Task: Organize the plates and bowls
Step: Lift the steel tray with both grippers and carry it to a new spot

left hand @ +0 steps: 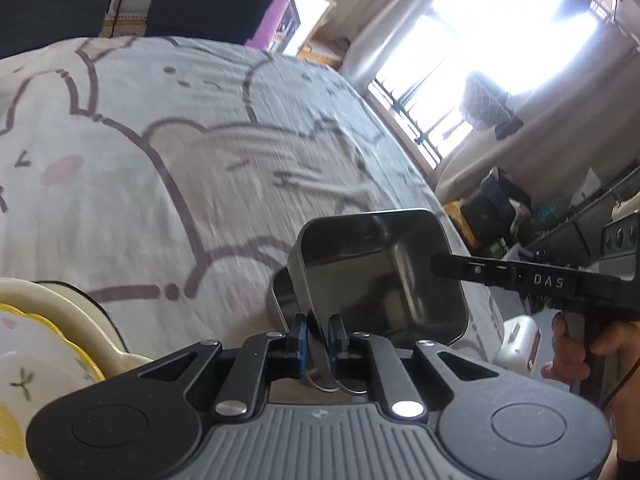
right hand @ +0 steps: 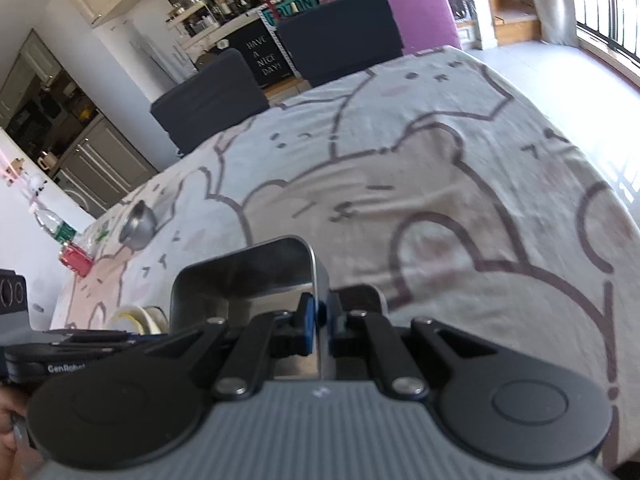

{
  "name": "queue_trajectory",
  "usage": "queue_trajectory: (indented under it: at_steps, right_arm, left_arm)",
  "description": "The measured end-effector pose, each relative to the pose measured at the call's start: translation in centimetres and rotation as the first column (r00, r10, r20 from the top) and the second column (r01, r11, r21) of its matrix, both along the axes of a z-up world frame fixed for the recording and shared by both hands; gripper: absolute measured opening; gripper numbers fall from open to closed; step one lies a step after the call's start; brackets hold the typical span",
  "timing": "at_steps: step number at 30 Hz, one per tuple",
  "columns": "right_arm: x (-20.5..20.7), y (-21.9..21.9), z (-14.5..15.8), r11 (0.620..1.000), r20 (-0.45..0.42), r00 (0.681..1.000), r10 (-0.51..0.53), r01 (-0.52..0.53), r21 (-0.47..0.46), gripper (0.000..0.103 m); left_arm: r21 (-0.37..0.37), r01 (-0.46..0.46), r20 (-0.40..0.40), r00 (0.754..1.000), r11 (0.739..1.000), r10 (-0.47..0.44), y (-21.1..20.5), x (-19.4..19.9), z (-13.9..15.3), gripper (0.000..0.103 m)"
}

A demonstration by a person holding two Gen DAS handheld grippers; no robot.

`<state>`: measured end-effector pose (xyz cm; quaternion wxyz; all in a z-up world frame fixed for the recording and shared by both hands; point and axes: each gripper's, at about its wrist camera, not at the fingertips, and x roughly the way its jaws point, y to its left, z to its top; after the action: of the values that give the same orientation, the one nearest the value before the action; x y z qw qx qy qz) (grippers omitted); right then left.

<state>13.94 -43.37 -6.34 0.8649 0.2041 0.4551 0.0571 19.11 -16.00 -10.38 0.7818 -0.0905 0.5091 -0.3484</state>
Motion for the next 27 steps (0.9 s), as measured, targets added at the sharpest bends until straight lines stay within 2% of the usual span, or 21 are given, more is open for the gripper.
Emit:
queue_trajectory:
  at_steps: [11, 27]
  right_arm:
    - [0.0, 0.0, -1.5, 0.999, -0.050, 0.999, 0.007, -0.009, -0.042, 0.008]
    - [1.7, 1.2, -3.1, 0.989, -0.122, 0.992, 0.010, -0.028, -0.146, 0.008]
  left_arm:
    - [0.098, 0.023, 0.011, 1.000, 0.995, -0.024, -2.1, -0.4, -1.5, 0.011]
    - [0.139, 0.042, 0.021, 0.999, 0.989, -0.046, -3.0, 0.0, -2.1, 0.014]
